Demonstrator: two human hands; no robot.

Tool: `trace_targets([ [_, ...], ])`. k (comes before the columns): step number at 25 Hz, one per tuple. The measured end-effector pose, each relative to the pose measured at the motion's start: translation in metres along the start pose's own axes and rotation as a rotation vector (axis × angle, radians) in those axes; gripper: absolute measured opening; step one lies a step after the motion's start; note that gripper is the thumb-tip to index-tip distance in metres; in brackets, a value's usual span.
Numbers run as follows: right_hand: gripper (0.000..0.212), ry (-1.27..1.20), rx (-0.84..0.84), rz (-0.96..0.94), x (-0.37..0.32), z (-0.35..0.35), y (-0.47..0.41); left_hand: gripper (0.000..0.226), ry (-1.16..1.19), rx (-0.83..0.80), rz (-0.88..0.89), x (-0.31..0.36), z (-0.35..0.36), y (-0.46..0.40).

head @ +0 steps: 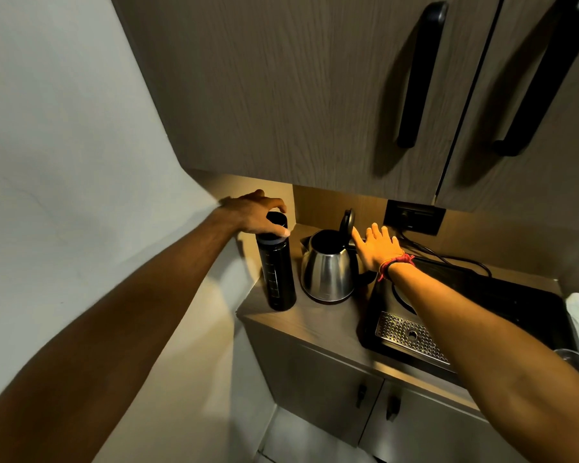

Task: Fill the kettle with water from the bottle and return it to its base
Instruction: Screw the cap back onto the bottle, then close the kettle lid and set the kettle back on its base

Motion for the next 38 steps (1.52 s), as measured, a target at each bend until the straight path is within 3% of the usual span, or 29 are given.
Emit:
trace_targets([
  [2,0.072,0.015,0.007,-0.008,0.0,-0.002,0.001,0.055,0.043,-0.028,0.05,0.007,0.001,-0.005],
  [5,0.069,0.015,0.008,0.002,0.0,-0.004,0.0,0.063,0.167,-0.118,0.123,0.017,0.008,-0.011],
  [8,0.068,-0.019,0.015,0.009,-0.001,-0.005,0.002,0.064,0.167,0.068,0.173,0.034,-0.004,-0.018],
  [10,0.068,-0.025,0.019,0.012,-0.001,-0.006,0.003,0.064,0.047,0.123,0.203,0.05,-0.004,-0.026],
  [15,0.067,-0.008,-0.002,0.012,0.0,-0.005,0.001,0.074,-0.264,0.019,-0.166,0.02,-0.017,-0.021],
  [18,0.067,0.012,-0.007,0.014,0.0,-0.002,0.0,0.067,-0.152,-0.088,-0.2,0.007,-0.009,-0.014],
  [21,0.067,0.007,0.0,0.02,0.001,-0.004,-0.001,0.083,-0.057,-0.08,-0.213,0.005,-0.01,-0.009],
  [23,0.07,0.046,0.009,-0.007,-0.003,-0.005,0.001,0.087,0.042,0.041,-0.187,0.011,-0.014,-0.013],
  [25,0.073,0.091,0.024,-0.037,-0.008,-0.004,0.003,0.077,0.208,0.159,-0.082,0.032,-0.014,-0.023],
  [28,0.064,-0.005,0.039,-0.003,-0.012,-0.01,-0.002,0.065,0.101,0.223,0.107,0.078,-0.013,-0.037],
  [30,0.066,-0.062,0.041,0.015,-0.019,-0.014,-0.006,0.061,0.003,0.18,0.183,0.101,-0.005,-0.048],
  [34,0.082,-0.131,0.063,0.059,-0.033,-0.015,-0.01,0.042,0.046,0.013,0.101,0.103,0.041,-0.064],
  [38,0.09,-0.109,0.059,0.086,-0.04,-0.004,-0.013,0.048,0.036,-0.013,0.034,0.091,0.082,-0.067],
])
Point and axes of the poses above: each hand's wrist, its own y-axis away from the middle knuckle, its own z-axis out of the palm, x = y × z, the point moved 9 cm from there along -y, towards the middle knuckle, and after that the axes turned 11 degrees about z, right-handed, at the moved point
